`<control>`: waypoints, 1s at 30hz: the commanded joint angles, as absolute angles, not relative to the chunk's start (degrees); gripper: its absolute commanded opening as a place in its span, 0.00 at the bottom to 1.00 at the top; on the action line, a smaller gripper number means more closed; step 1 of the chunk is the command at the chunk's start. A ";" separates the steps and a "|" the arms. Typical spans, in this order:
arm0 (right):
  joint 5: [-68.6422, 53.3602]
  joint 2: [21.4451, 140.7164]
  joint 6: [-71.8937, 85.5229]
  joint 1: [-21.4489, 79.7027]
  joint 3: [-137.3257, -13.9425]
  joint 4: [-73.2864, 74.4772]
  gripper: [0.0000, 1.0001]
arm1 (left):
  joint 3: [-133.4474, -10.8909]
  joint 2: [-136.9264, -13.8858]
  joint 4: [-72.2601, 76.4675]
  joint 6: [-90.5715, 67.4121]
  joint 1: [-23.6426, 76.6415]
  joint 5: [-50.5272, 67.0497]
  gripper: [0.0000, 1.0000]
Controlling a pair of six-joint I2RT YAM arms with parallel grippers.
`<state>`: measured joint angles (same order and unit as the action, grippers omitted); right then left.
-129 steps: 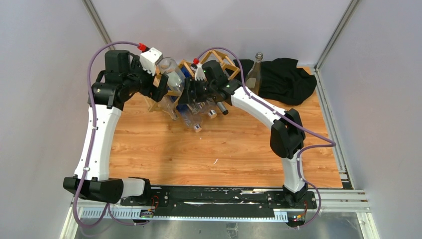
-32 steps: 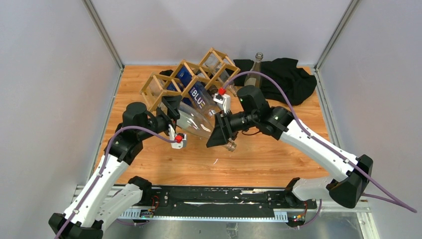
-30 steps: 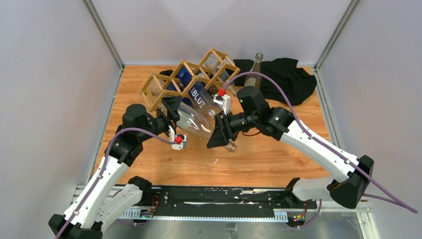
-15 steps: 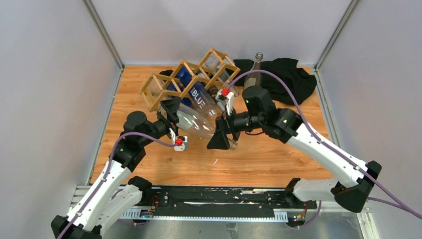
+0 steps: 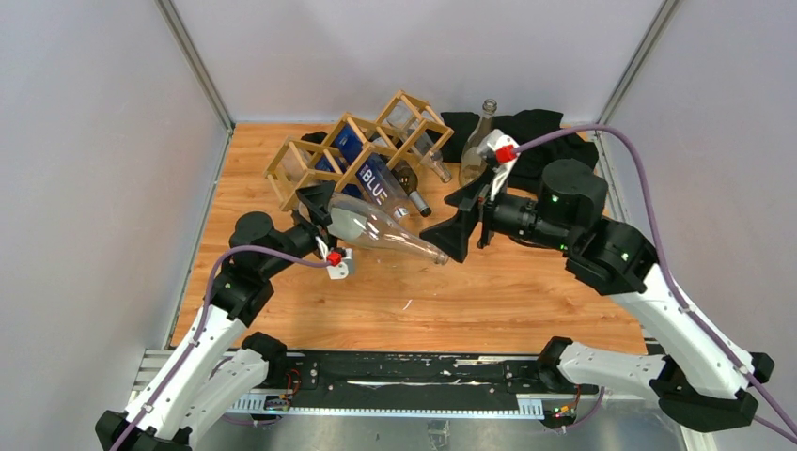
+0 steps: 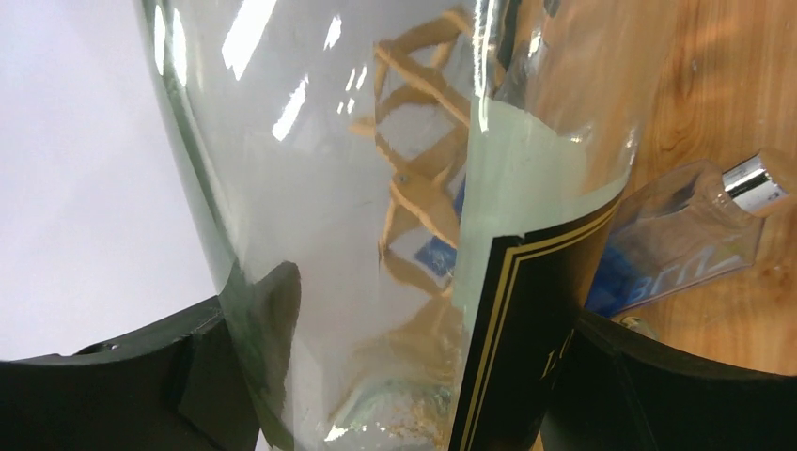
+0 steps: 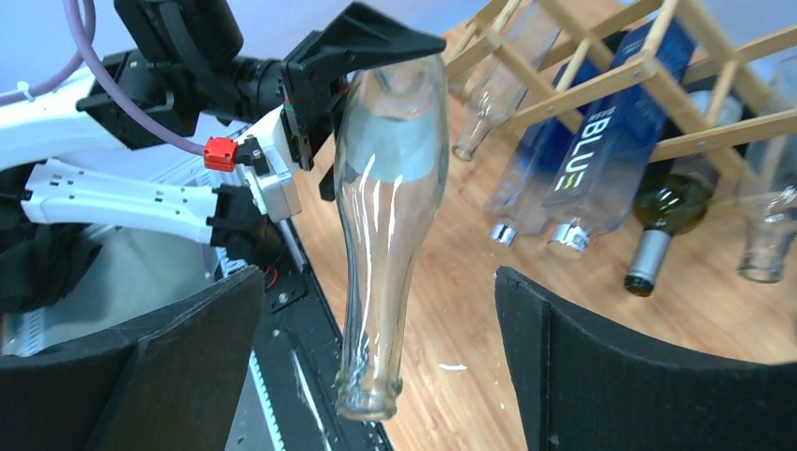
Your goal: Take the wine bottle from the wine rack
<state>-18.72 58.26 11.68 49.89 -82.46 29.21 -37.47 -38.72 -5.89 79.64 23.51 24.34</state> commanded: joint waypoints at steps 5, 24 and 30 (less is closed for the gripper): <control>-10.20 51.95 10.62 50.44 -80.93 22.77 0.96 | -43.41 -36.86 4.75 60.89 23.99 20.89 0.00; -17.41 52.21 13.35 50.53 -73.98 5.67 0.97 | -46.74 -36.96 1.06 48.52 23.99 20.89 0.00; -20.30 55.40 14.84 50.60 -73.34 -1.06 0.97 | -49.26 -37.68 -1.83 44.65 23.99 22.03 0.00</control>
